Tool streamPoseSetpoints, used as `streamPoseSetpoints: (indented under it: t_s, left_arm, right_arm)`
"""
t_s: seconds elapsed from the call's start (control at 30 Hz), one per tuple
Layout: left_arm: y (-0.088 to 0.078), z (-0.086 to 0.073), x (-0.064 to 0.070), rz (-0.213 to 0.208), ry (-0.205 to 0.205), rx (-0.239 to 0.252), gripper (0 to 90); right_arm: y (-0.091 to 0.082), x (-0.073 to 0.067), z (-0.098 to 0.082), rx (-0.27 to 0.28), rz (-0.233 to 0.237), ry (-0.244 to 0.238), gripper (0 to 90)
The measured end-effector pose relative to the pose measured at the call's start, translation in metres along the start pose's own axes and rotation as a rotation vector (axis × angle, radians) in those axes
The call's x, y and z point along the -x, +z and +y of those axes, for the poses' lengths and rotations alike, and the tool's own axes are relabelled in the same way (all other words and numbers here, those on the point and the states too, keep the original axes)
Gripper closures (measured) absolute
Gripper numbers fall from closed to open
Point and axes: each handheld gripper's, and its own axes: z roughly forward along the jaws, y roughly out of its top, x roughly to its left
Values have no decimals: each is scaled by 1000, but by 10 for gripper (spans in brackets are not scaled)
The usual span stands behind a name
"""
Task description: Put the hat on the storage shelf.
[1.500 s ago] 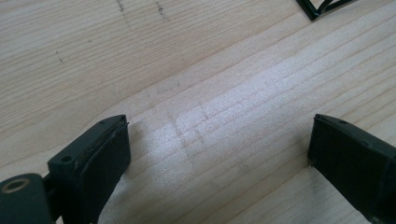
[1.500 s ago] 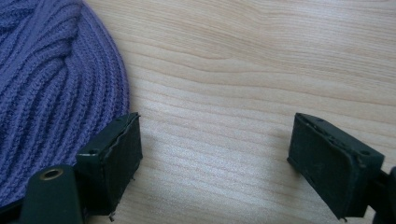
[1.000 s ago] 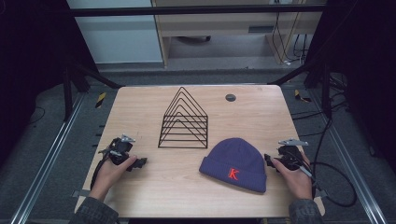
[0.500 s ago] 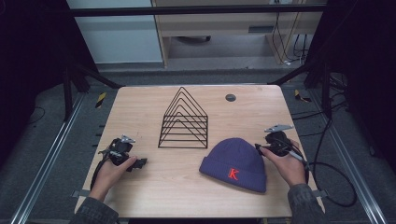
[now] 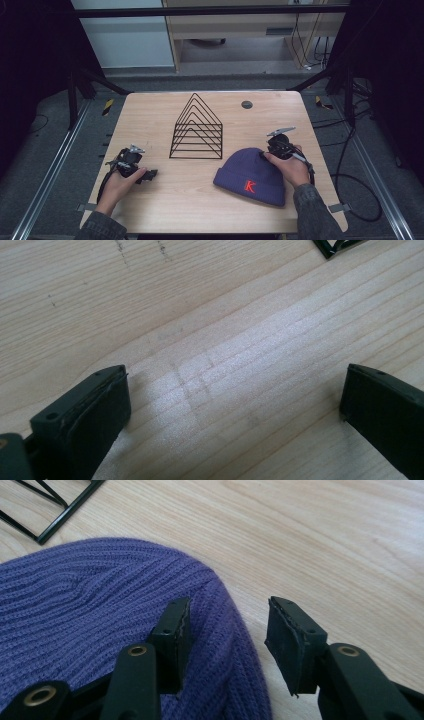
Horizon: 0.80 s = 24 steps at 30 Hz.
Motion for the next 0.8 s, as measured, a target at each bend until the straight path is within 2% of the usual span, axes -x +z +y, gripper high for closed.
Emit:
streamPoseSetpoints:
  t_s: [0.2, 0.43, 0.8]
  left_arm:
    - [0, 0, 0, 0, 0, 0, 0]
    - [0, 0, 1, -1, -1, 3, 0]
    - [1, 0, 1, -1, 0, 8, 0]
  right_arm:
    - [9, -2, 0, -49, 23, 17, 510]
    - [12, -3, 0, -68, 32, 20, 534]
    - [13, -3, 0, -89, 64, 16, 699]
